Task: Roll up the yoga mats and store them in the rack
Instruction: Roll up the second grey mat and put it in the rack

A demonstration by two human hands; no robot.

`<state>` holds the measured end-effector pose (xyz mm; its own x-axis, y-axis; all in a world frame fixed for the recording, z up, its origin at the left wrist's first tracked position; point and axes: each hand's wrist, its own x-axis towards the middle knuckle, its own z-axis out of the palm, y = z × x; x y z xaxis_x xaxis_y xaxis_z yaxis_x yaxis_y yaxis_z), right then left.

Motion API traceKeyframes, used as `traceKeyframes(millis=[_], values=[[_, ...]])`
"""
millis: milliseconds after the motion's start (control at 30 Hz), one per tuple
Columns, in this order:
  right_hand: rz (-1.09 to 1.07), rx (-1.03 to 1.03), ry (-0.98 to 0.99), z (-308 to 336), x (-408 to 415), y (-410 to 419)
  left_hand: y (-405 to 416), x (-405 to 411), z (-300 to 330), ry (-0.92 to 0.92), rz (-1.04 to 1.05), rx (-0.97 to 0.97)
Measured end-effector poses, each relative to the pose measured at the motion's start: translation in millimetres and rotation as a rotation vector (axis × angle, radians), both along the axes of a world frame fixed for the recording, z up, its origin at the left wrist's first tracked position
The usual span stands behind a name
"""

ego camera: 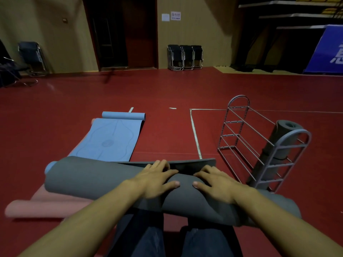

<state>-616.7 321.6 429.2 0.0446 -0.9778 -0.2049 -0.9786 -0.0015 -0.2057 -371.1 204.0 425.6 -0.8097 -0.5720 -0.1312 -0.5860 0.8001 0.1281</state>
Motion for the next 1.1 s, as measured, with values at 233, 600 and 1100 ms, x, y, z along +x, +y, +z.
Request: traceKeyframes(millis=[233, 600, 1100], values=[[-0.054, -0.072, 0.02, -2.1, 8.6, -6.5, 1.5, -11.0, -3.9, 0.061, 0.06, -0.029], [-0.11, -0.079, -0.018, -5.7, 8.1, -5.2, 1.5, -19.6, -8.2, 0.01, 0.122, -0.004], [-0.273, 0.05, -0.06, -6.3, -2.0, -43.2, -36.1, -42.5, -1.0, -0.081, 0.196, 0.197]])
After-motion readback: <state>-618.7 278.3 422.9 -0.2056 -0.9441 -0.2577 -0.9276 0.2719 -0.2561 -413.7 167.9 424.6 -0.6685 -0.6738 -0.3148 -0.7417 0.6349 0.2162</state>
